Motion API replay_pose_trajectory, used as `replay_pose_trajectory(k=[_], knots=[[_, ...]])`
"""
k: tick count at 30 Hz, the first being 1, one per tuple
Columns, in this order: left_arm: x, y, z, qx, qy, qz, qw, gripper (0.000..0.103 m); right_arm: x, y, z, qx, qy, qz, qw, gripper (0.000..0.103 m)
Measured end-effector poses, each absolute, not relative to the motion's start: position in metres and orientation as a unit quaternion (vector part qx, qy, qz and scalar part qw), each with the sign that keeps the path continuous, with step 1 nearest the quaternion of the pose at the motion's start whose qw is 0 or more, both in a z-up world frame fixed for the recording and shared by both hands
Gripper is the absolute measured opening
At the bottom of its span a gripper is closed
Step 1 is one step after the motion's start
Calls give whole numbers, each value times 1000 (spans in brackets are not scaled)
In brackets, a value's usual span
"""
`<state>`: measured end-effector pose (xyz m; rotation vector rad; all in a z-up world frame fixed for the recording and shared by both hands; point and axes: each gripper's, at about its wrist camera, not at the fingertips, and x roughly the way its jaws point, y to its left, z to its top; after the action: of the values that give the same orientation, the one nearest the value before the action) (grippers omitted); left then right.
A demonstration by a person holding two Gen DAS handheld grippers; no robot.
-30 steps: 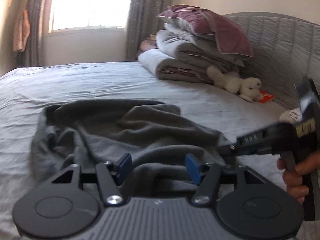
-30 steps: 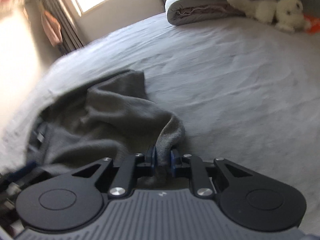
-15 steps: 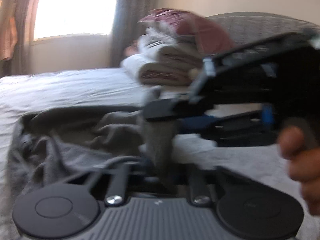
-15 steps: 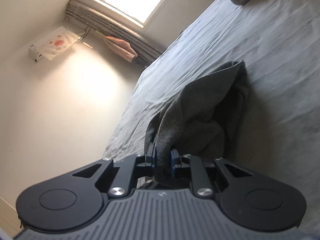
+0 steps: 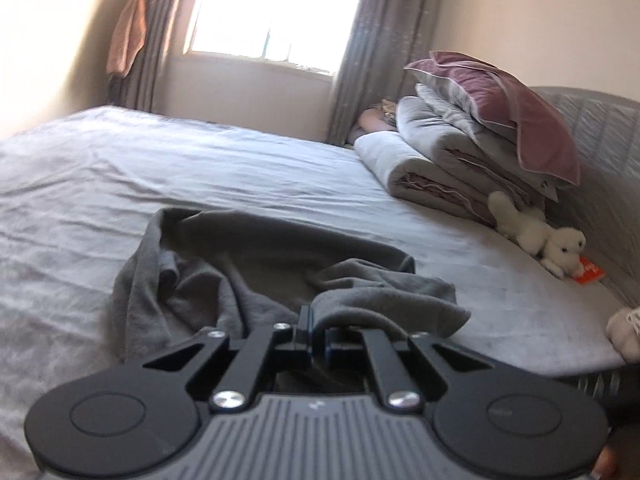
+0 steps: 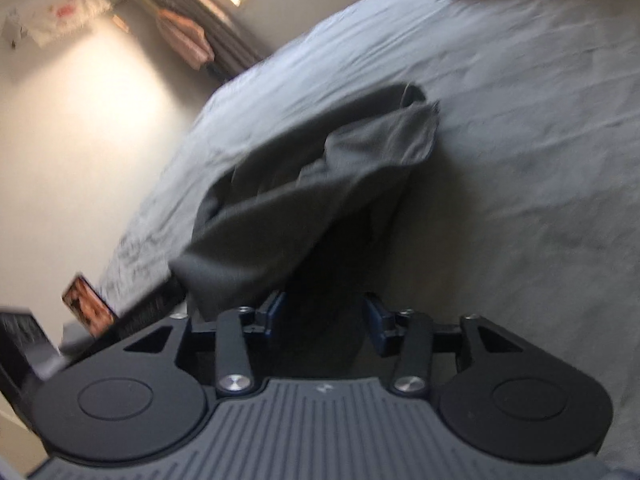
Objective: Fold clothes
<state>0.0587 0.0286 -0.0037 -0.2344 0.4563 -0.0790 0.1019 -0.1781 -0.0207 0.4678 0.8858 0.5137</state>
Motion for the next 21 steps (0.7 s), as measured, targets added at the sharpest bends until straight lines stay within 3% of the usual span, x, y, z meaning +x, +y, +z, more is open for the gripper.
replay_pose_trajectory(k=[9,11,13,15,21], knots=[[61,43,-6,-147,239,-40,959,5,83,-126,-40,131,419,250,863,59],[62,45,-7,-151,240,-37,958,5,81,-117,-41,115,413,247,869,47],[62,47,-7,-154,241,-36,958,5,81,-121,-39,107,412,239,872,18],[61,49,-6,-157,241,-36,957,5,82,-127,-37,100,412,231,876,8],[56,49,-3,-158,235,-46,958,5,85,-145,-30,81,409,203,886,5]])
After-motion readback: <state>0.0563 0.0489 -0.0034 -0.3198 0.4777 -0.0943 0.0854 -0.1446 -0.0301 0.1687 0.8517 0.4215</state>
